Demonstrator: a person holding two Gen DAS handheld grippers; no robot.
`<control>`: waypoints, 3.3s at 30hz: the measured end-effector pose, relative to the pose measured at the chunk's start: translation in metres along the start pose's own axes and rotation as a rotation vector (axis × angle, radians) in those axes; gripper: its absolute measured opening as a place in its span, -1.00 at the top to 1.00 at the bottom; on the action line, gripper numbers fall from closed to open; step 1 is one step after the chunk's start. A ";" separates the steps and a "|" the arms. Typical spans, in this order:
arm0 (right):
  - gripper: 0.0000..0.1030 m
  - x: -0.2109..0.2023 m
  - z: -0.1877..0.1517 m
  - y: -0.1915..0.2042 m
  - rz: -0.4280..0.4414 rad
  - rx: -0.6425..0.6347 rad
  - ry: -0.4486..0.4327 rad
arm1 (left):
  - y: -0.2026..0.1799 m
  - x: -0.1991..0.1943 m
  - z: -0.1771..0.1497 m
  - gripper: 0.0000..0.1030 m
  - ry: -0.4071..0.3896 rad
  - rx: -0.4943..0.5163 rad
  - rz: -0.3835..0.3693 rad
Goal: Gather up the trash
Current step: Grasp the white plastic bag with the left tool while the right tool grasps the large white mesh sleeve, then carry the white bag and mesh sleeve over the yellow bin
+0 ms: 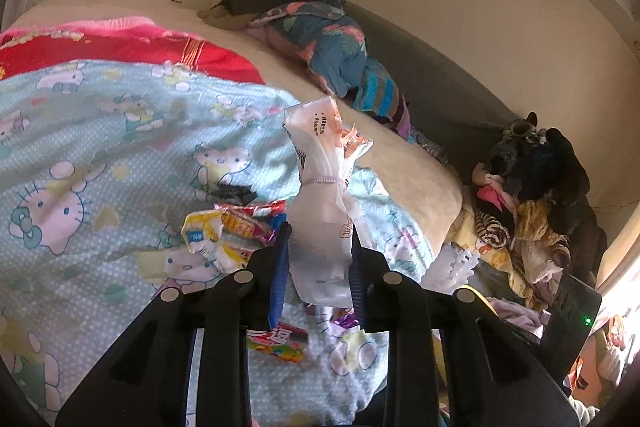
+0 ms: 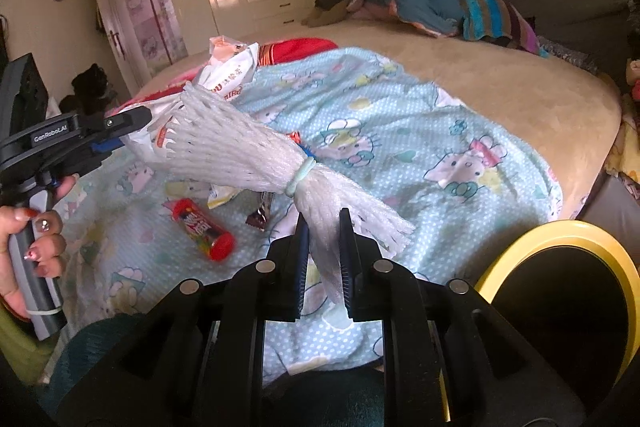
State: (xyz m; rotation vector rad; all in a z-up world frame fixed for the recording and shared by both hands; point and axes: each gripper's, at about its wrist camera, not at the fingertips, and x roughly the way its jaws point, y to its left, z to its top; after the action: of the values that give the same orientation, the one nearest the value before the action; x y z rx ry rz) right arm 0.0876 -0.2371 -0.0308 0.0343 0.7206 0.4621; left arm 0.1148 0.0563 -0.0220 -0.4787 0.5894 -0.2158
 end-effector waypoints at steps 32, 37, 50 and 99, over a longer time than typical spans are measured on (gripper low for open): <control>0.81 -0.081 0.012 -0.055 -0.099 0.108 -0.153 | -0.095 -0.017 -0.015 0.51 0.023 0.179 -0.124; 0.81 -0.088 0.013 -0.067 -0.124 0.114 -0.161 | -0.105 -0.016 -0.019 0.51 0.033 0.199 -0.141; 0.81 -0.103 0.009 -0.097 -0.191 0.155 -0.165 | -0.132 -0.004 -0.039 0.51 0.088 0.255 -0.190; 0.80 -0.099 -0.060 -0.224 -0.340 0.456 -0.023 | -0.216 0.067 -0.146 0.51 0.383 0.508 -0.256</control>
State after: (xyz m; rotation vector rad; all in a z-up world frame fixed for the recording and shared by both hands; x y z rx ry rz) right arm 0.0728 -0.4877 -0.0555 0.3389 0.7800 -0.0335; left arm 0.0712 -0.2074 -0.0543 -0.0130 0.8146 -0.6926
